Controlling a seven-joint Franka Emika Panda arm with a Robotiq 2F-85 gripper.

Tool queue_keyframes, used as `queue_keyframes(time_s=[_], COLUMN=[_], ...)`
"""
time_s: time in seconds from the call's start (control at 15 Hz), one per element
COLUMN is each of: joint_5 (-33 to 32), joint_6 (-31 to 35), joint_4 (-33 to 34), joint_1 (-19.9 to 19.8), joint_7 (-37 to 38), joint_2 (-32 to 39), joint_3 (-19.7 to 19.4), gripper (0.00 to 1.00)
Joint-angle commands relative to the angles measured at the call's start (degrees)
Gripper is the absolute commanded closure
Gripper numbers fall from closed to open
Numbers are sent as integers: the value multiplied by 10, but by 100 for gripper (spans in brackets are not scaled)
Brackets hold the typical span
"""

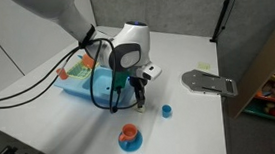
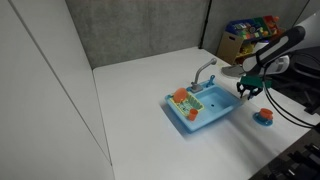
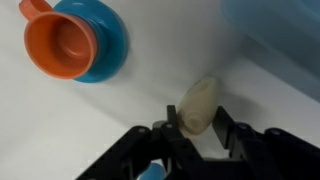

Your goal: Put the white bottle on the sink

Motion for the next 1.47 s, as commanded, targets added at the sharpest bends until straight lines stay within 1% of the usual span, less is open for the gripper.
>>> queue_keyframes(time_s=[0.0, 0.07, 0.13, 0.27, 0.87, 1.13, 1.4], joint_5=[6, 6, 5, 2, -16, -41, -72], joint_6=[-5, -5, -5, -7, -8, -25, -65], joint_4=[14, 12, 8, 1, -27, -44, -62], joint_1=[3, 3, 4, 6, 22, 33, 45], joint_7=[0, -4, -7, -12, -22, -45, -85], joint_2=[1, -3, -9, -24, -113, -163, -208], joint_3=[-1, 0, 0, -1, -7, -5, 8], gripper=[87, 88, 93, 90, 91, 91, 91])
